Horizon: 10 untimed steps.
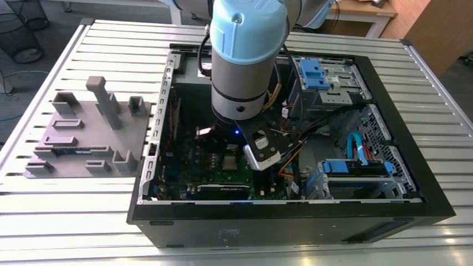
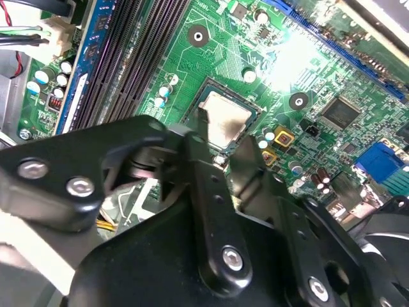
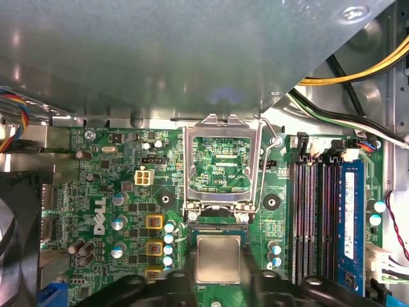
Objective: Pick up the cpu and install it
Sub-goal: 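Place the cpu into insertion slot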
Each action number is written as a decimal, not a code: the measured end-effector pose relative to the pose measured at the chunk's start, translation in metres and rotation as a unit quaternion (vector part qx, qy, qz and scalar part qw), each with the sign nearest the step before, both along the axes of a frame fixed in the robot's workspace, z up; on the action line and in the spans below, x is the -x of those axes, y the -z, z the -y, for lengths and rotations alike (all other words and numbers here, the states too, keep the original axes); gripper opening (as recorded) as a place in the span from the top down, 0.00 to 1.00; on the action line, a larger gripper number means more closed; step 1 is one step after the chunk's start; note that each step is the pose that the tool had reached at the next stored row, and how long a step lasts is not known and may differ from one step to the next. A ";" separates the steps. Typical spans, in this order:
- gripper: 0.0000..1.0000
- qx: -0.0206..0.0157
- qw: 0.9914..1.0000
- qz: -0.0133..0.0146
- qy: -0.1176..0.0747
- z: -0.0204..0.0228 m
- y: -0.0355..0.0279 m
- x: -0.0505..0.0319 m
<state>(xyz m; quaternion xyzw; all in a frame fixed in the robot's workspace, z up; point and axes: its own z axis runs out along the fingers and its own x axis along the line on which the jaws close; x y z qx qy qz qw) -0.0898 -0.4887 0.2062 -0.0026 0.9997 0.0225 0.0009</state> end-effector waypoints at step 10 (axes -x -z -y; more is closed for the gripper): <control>0.89 0.000 1.000 0.000 0.000 0.0000 -0.0001 0.0000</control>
